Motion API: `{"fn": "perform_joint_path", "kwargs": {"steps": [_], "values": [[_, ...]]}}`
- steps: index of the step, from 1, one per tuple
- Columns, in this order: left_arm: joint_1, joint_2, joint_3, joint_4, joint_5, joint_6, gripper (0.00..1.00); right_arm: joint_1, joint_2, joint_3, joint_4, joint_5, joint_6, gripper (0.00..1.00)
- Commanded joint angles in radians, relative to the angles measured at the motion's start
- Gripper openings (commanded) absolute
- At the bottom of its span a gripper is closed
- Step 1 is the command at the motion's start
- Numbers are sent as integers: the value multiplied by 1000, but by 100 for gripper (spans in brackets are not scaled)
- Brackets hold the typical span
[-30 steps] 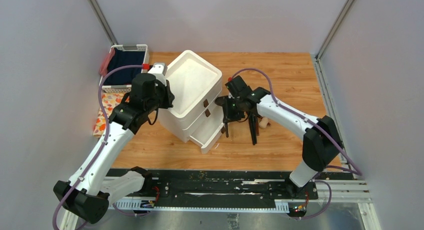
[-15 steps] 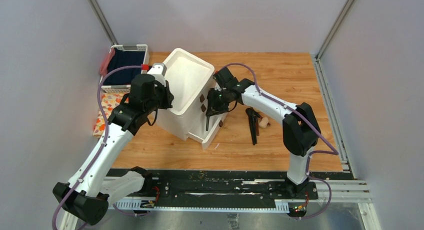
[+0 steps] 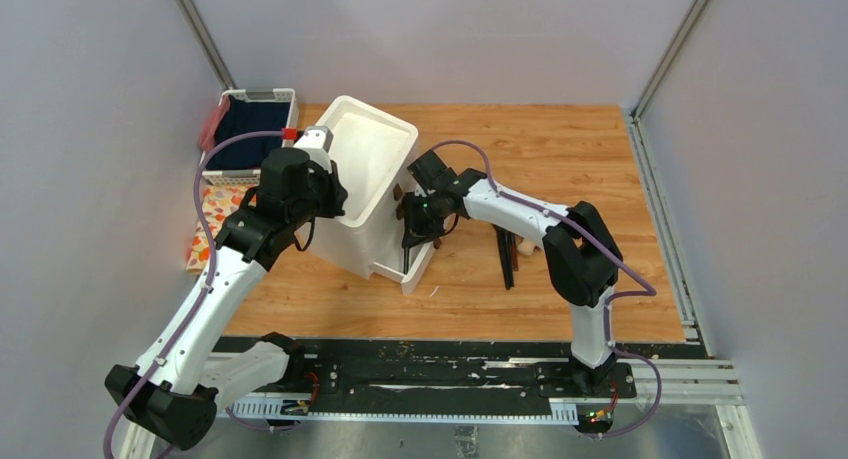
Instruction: Organize the makeup
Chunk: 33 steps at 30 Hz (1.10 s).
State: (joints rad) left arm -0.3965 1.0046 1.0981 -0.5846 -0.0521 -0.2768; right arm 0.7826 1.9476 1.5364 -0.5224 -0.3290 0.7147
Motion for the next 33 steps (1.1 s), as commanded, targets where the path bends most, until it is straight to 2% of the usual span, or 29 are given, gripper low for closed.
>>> {"fn": "perform_joint_path", "kwargs": {"steps": [1,2,4,7,10,12,15,18,20,25,33], "values": [[-7,-10,-10,-1,6,4,0,21,-28,18,-39,69,-33,20],[-7,-10,-9,-1,6,4,0,21,-29,30,-54,83,-44,28],[-8,-14,-10,-1,5,4,0,21,-33,48,-81,104,-59,35],[-7,-15,-10,-1,6,4,0,21,-76,47,-102,159,-74,39],[-7,-15,-11,-1,6,2,0,20,-135,48,-129,240,-93,47],[-7,-12,-11,-1,9,1,0,18,-172,60,-170,300,-107,48],[-7,-7,-7,0,15,-1,0,17,-248,52,-228,470,-119,45],[-8,-8,-9,2,15,-2,0,5,-329,-38,-246,572,-109,44],[-7,-4,-9,4,18,-3,0,-25,-362,-102,-248,583,-108,43],[-7,3,-8,12,28,-7,0,-79,-338,-205,-304,633,-119,30],[-8,-2,-13,13,28,-6,0,-106,-194,-210,-325,610,-142,29]]}}
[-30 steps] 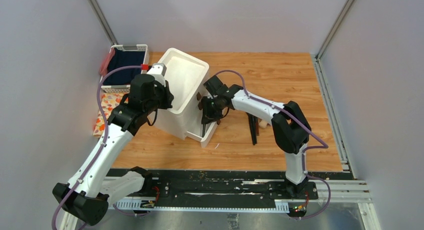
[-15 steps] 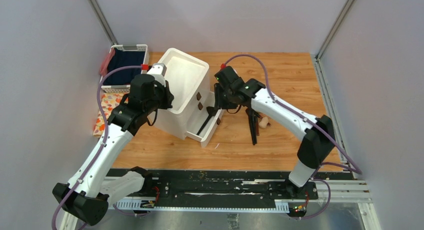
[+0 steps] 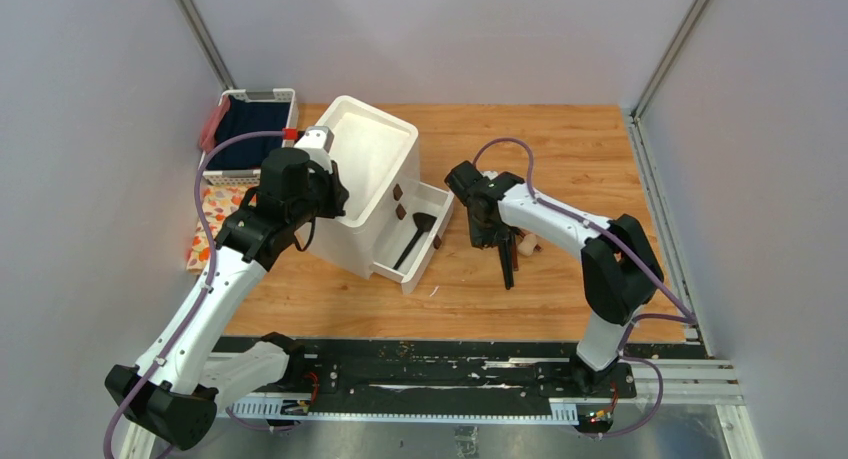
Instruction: Organize the makeup
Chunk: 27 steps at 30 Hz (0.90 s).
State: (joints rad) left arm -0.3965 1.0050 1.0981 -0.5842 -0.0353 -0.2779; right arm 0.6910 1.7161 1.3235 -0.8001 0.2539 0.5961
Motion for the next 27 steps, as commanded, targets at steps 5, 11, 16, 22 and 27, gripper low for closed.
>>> {"fn": "perform_joint_path", "kwargs": {"steps": [5,11,16,22,27], "values": [[-7,-8,-18,12,2,2,0,-61,88,-17,-38,5,-21,29],[-7,3,-18,14,12,-6,0,-127,125,-31,-2,-24,-56,29],[-7,-1,-23,13,0,-4,0,-149,158,-33,31,-66,-73,29],[-8,1,-23,14,2,-3,0,-159,206,-49,70,-99,-74,28],[-7,3,-26,14,0,-4,0,-160,218,-64,92,-125,-72,23]]}}
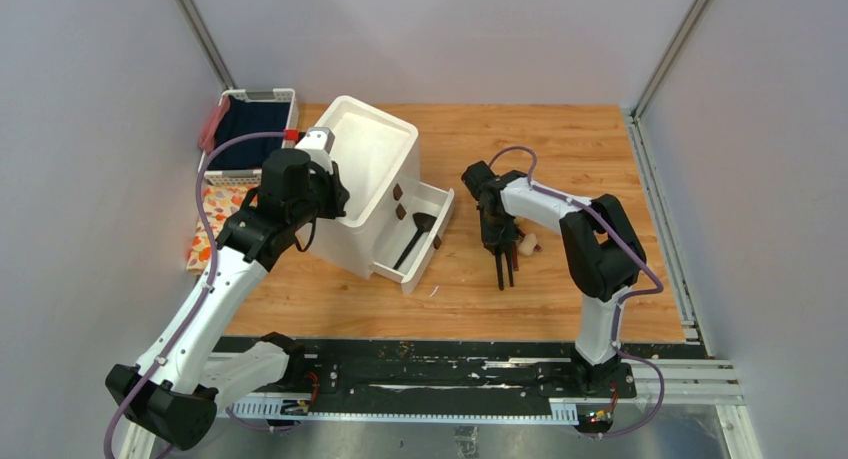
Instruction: Organize the makeup
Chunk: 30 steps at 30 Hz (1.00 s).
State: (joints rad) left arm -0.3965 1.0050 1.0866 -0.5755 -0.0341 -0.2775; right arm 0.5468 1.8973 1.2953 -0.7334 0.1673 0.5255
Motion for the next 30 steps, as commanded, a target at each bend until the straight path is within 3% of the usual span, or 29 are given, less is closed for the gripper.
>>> {"fn": "perform_joint_path", "kwargs": {"steps": [1,3,4,10,18,22,30], "values": [[-7,5,-16,4,-1,-5,0,-15,35,-41,31,-44,-1,17],[-8,5,-15,4,0,-5,0,-16,33,-47,36,-53,2,2],[-7,4,-13,5,1,-5,0,-15,26,-49,39,-56,5,0],[-7,-2,-10,5,3,-4,0,3,-120,-81,67,-93,43,0],[-7,-5,-8,4,5,-6,0,57,-307,17,125,-300,128,0],[-7,-9,-8,5,5,-5,0,68,-269,61,218,-466,179,0],[-8,-33,-10,-5,-6,3,0,132,-88,108,470,-636,326,0]]}}
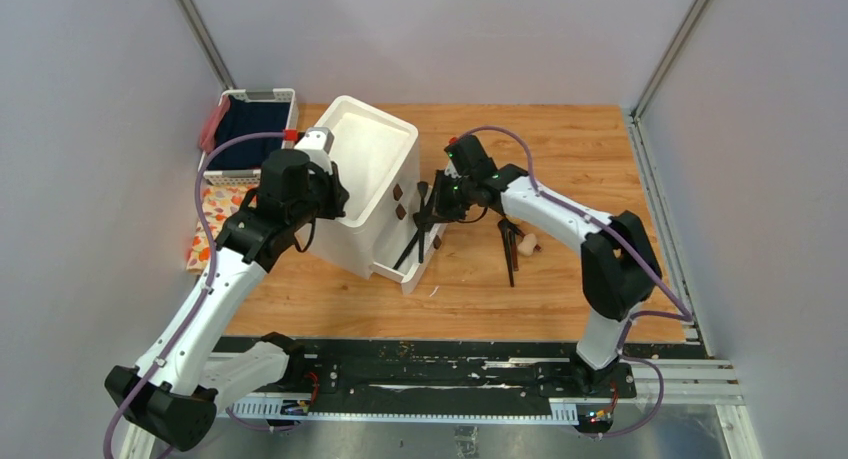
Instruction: Organize the makeup
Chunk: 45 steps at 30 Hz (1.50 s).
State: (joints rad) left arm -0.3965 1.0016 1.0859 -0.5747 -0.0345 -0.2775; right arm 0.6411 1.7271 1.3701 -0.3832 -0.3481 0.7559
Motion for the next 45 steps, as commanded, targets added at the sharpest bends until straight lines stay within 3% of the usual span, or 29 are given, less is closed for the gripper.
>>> {"fn": "perform_joint_path", "kwargs": {"steps": [1,9,15,20,27,37,45], "values": [[-7,-32,-7,-8,-7,6,0,42,104,43,132,-122,110,0],[-7,-56,-10,-26,-24,20,0,68,227,166,88,-90,78,0],[-7,-55,-13,-25,-25,21,0,87,261,232,-18,-24,1,25],[-7,-53,-13,-26,-24,18,0,85,235,226,-73,41,-16,32],[-7,-49,-13,-24,-24,17,0,82,116,170,-143,206,-47,29],[-7,-37,-8,-18,-10,11,0,58,-76,139,-482,662,-193,29],[-7,-25,-6,-2,10,-2,0,19,-76,-4,-538,704,-188,28]]}}
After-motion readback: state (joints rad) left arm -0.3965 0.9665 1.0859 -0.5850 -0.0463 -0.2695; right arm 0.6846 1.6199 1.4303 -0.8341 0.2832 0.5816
